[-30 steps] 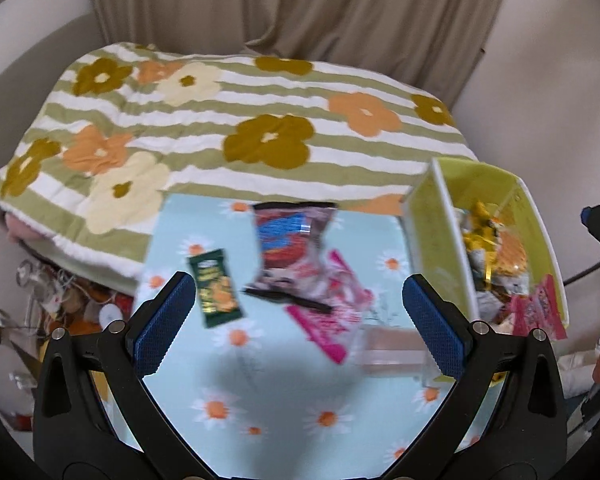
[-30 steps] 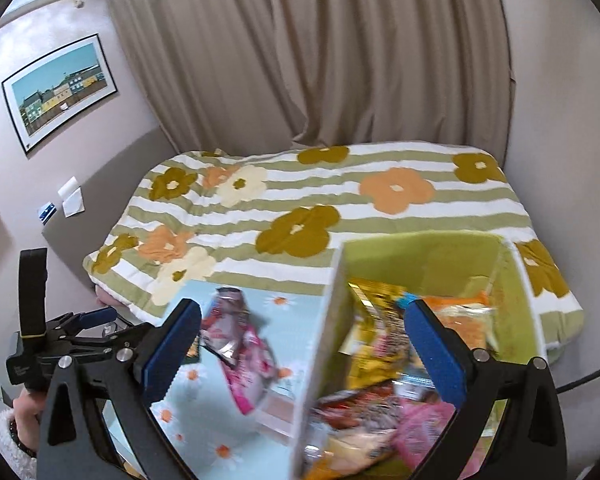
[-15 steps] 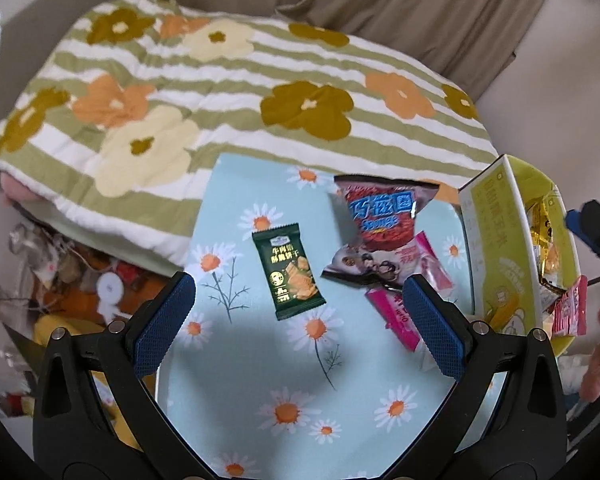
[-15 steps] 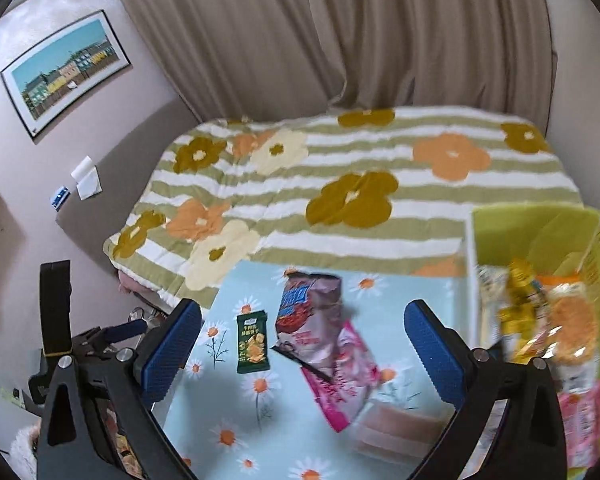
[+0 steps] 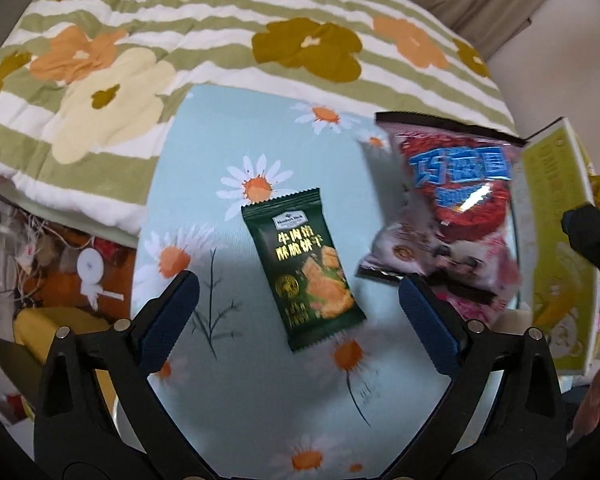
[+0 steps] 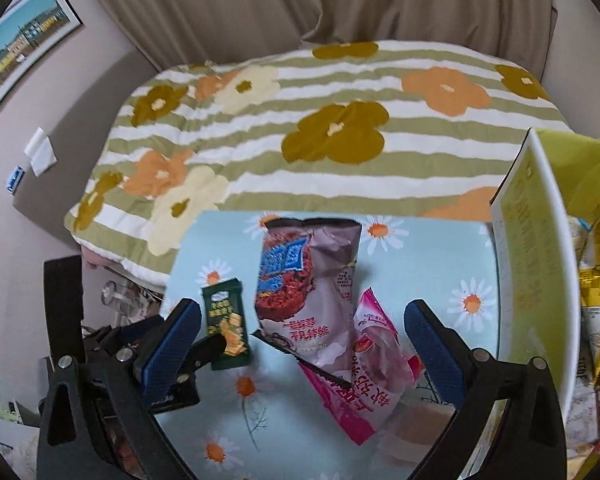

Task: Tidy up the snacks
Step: 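Move both tools back toward the green cracker packet and Sponge bag, then grasp the green cracker packet with the left tool while the right tool grasps the Sponge bag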

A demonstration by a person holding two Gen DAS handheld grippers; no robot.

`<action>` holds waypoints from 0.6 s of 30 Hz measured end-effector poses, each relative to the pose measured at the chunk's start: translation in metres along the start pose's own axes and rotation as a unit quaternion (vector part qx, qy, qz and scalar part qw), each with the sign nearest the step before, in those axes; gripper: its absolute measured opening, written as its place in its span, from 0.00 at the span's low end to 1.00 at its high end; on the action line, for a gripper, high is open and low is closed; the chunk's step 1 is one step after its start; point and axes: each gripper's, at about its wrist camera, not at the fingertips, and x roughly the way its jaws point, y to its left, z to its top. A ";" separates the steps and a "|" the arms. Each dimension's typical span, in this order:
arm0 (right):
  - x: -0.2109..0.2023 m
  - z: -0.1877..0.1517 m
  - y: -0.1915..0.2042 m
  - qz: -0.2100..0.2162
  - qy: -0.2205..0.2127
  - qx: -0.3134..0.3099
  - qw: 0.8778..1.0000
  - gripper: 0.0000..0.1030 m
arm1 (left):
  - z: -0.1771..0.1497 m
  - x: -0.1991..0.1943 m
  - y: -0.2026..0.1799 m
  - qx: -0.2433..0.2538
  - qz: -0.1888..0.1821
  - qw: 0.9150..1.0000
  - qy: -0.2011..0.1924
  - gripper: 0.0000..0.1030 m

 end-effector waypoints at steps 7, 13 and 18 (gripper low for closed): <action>0.026 0.002 -0.004 -0.009 0.034 -0.002 0.999 0.98 | 0.006 0.028 -0.007 0.008 0.024 1.000 0.016 0.90; 0.037 0.003 -0.005 -0.008 0.049 -0.011 0.999 0.98 | 0.006 0.036 -0.019 0.044 0.063 0.997 0.007 0.88; 0.045 0.007 -0.004 -0.005 0.059 -0.020 0.998 0.98 | 0.001 0.035 -0.022 0.064 0.080 0.995 0.003 0.82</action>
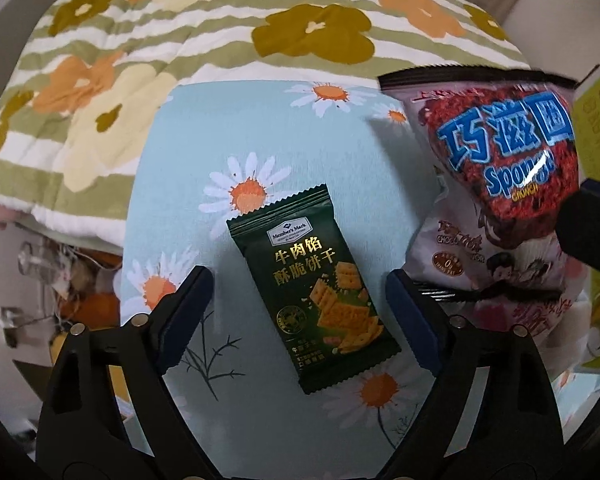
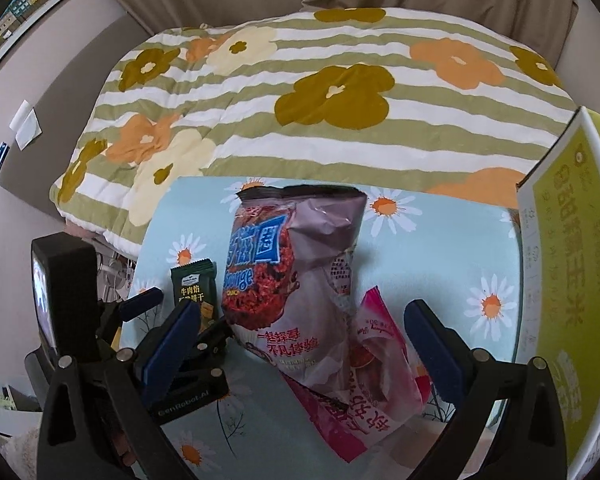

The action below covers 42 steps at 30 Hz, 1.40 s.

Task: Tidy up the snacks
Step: 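Grasp the green cracker packet with the left tool while the right tool grasps the Sponge bag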

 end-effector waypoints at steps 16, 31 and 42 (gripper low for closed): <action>0.022 0.007 0.015 0.004 0.026 -0.034 0.999 0.98 | -0.002 -0.011 0.031 -0.022 -0.033 0.999 0.000 0.43; 0.051 0.010 0.032 -0.033 0.034 -0.090 0.995 0.87 | 0.000 -0.028 0.048 -0.051 -0.078 0.996 -0.010 0.43; 0.048 0.006 0.043 -0.041 0.007 -0.118 0.992 0.55 | 0.000 -0.043 0.057 -0.057 -0.086 0.994 -0.028 0.43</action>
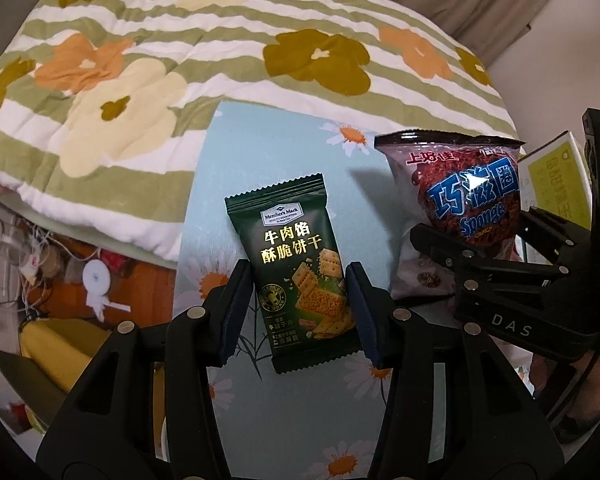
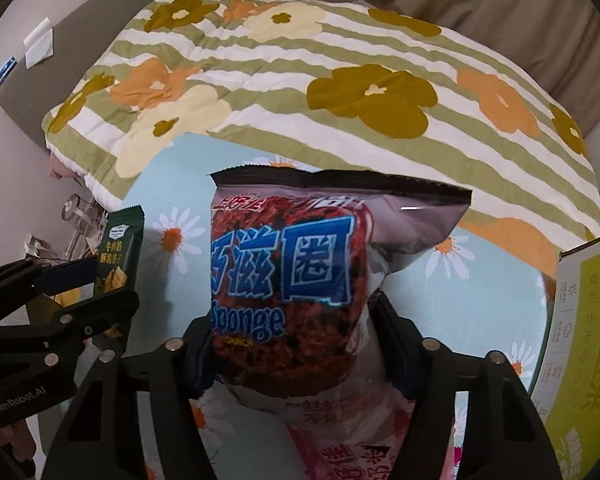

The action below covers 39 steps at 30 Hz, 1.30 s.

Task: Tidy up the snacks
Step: 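Grasp the green cracker packet with the left tool while the right tool grasps the Sponge bag, then carry the cracker packet and Sponge bag into the box and open both tools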

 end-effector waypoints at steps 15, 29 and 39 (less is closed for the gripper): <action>-0.113 0.002 -0.027 0.038 -0.104 0.060 0.992 0.54 | 0.026 -0.089 -0.057 0.045 -0.030 0.995 -0.081 0.43; -0.268 -0.075 -0.156 0.003 -0.194 0.101 0.976 0.54 | 0.021 -0.169 -0.237 0.118 -0.090 0.977 -0.156 0.43; -0.295 -0.143 -0.252 -0.005 -0.191 0.151 0.970 0.54 | -0.005 -0.135 -0.376 0.153 -0.128 0.972 -0.122 0.43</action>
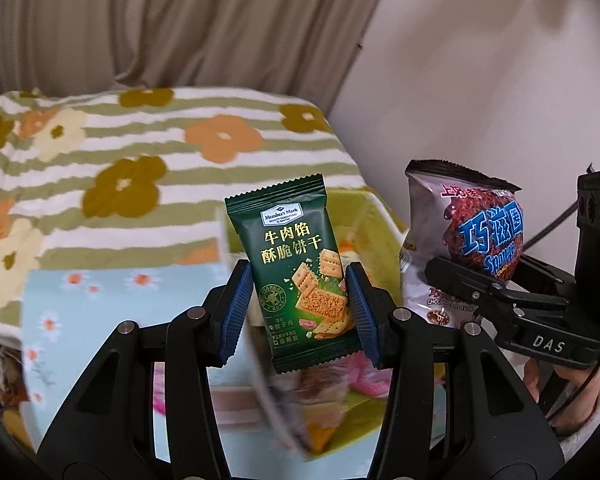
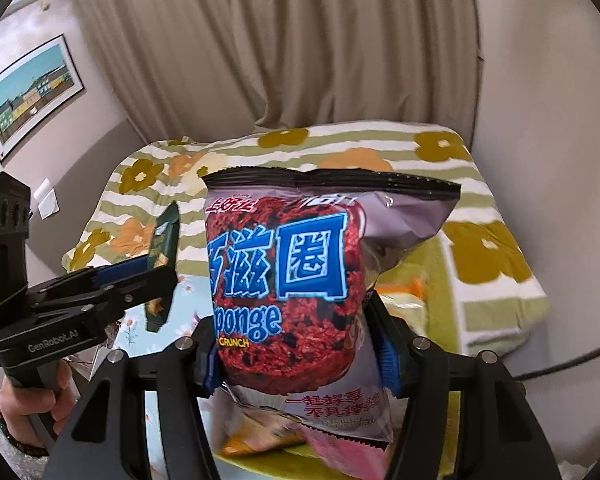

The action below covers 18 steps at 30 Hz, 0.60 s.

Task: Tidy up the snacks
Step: 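Carry the cracker packet and Sponge bag into the box and open both tools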

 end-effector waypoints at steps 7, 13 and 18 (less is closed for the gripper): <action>-0.004 -0.011 -0.056 -0.006 0.014 0.034 0.999 0.54 | -0.003 0.048 -0.045 0.022 0.002 0.999 0.043 0.43; 0.003 -0.013 -0.074 -0.006 0.019 0.060 0.998 0.54 | -0.005 0.081 -0.054 0.049 0.017 0.995 0.082 0.46; 0.013 -0.012 -0.079 -0.008 0.031 0.068 0.997 0.54 | -0.007 0.087 -0.057 0.077 0.048 0.992 0.087 1.00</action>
